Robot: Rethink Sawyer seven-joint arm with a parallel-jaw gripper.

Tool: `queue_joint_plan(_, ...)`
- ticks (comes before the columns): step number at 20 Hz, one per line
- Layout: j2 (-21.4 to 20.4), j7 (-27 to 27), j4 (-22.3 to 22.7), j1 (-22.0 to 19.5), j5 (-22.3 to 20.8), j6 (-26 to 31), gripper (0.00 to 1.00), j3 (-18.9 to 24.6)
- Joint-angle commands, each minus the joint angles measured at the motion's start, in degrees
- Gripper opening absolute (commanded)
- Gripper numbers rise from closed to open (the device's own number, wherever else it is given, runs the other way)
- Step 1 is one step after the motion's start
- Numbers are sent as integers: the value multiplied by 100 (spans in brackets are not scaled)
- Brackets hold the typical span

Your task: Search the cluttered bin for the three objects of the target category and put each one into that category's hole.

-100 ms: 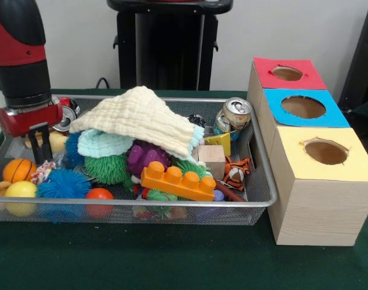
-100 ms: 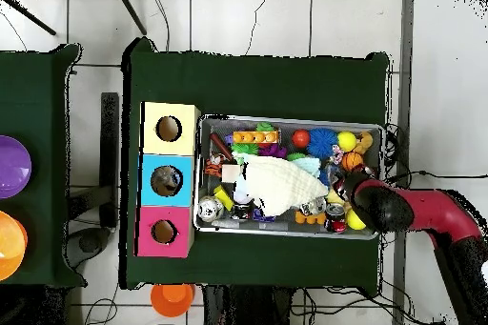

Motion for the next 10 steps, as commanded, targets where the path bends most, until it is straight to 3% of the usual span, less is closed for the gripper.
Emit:
queue_joint_plan(1,306,-1038,-213,177,-104,-41,0,47)
queue_joint_plan(6,-66,-845,40,188,109,153,0,76)
queue_joint_plan(10,-150,-1128,193,3,399,420,0,230)
